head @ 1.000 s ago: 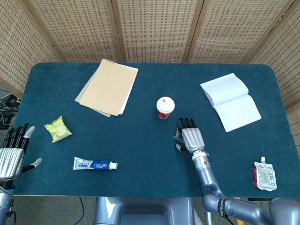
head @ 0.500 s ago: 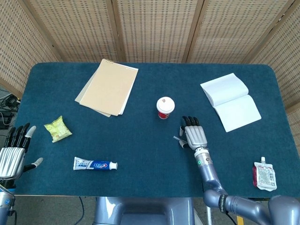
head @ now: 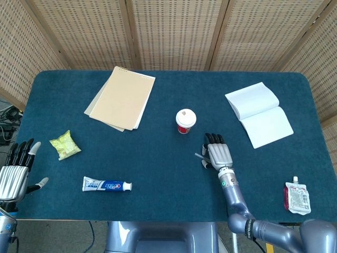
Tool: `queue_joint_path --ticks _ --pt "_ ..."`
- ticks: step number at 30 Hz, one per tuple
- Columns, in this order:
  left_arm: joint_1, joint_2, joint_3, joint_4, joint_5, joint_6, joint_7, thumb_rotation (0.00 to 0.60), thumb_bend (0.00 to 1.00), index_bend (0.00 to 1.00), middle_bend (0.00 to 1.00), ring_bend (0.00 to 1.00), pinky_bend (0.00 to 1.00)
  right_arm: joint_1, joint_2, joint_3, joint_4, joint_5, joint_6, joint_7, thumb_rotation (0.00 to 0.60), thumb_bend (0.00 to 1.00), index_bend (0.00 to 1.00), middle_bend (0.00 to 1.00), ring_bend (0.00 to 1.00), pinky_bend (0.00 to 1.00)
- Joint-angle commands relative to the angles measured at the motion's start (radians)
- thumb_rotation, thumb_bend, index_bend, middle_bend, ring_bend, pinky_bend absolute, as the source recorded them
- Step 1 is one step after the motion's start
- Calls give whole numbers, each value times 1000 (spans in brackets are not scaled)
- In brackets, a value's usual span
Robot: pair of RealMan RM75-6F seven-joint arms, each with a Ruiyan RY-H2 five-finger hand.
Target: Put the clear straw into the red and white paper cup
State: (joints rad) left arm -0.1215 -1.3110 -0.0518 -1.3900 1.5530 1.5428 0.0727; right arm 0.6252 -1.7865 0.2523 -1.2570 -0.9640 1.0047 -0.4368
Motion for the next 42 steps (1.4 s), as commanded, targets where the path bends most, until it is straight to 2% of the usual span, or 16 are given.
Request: queue_joint_path --ticks 1,15,28,34,42 --pt "0 -1 0 1 1 1 0 600 74 0 0 0 0 2 -1 0 5 6 -3 0 600 490 533 136 0 0" --pt "-2 -3 1 1 2 0 1 600 74 0 0 0 0 5 8 -11 9 14 -10 6 600 502 635 220 0 0" --pt "-2 -2 1 0 2 3 -4 600 74 0 0 0 0 1 32 -15 -34 -5 8 20 600 508 623 203 0 0" --pt "-3 -2 2 0 0 0 -6 600 74 0 0 0 0 -12 75 8 -88 -59 35 113 600 508 598 183 0 0" --pt "-6 -2 3 1 -4 -12 -14 600 74 0 0 0 0 -35 130 66 -149 -157 80 345 600 508 591 180 0 0"
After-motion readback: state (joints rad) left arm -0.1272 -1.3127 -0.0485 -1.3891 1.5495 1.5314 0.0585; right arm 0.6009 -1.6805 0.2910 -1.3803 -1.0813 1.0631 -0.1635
